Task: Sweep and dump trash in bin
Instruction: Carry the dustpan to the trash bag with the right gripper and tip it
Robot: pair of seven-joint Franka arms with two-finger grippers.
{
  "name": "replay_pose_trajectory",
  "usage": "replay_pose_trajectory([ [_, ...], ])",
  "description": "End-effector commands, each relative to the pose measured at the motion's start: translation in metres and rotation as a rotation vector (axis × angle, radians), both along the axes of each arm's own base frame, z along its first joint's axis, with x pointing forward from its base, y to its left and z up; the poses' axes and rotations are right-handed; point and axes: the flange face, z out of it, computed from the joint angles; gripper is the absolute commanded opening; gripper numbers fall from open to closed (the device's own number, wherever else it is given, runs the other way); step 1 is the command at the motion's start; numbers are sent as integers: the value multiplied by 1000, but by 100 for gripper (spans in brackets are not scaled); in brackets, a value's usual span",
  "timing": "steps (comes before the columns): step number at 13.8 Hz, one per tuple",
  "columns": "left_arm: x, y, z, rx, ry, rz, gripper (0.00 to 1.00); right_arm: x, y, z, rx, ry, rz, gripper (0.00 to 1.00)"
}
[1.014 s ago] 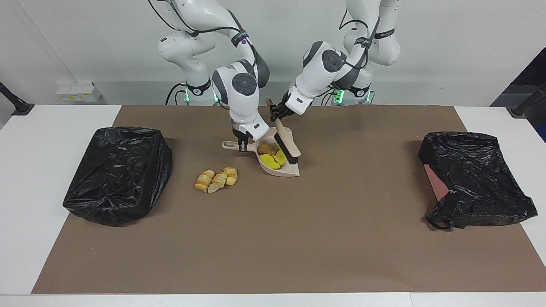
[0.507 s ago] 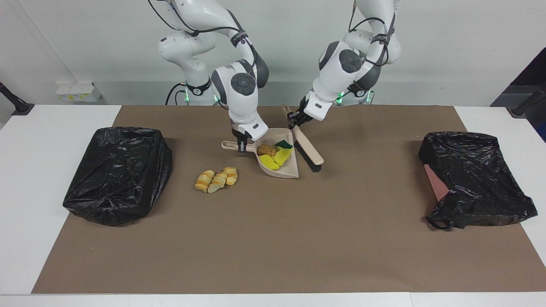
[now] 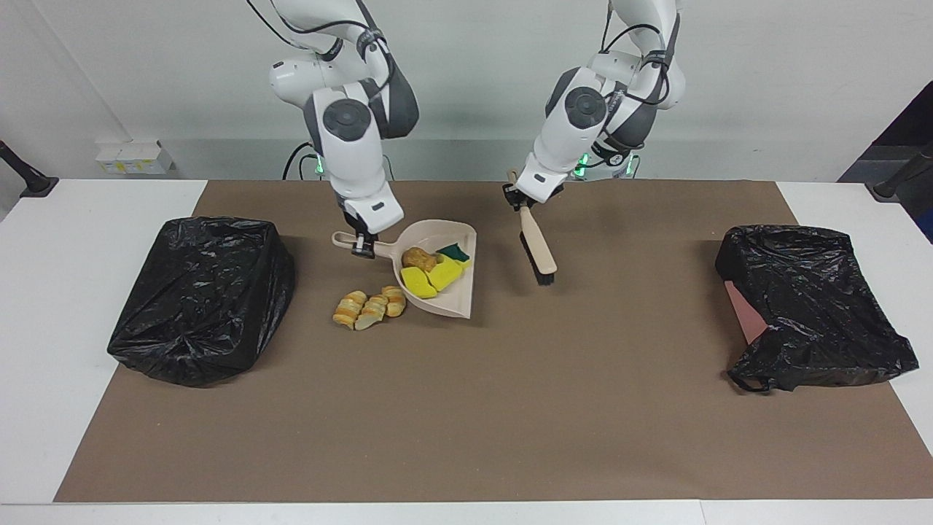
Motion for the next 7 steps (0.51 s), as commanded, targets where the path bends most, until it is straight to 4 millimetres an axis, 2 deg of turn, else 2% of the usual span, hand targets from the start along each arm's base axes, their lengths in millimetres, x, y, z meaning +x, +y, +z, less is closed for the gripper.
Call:
replay_pose_trajectory([
  [1,-45,-21,-22,33,-29,-22,0,12,-57,53,28,-20,-76,0],
  [2,-55,-27,-32,30,-58,18,0,16,-84,68,31,-37,-122,0],
  [4,-65,-28,-45,32,-69,15,0,20,-137,82,33,-61,-180,0],
  [7,-60,-24,-47,34,-66,24,0,21,-226,94,12,-87,-215,0],
])
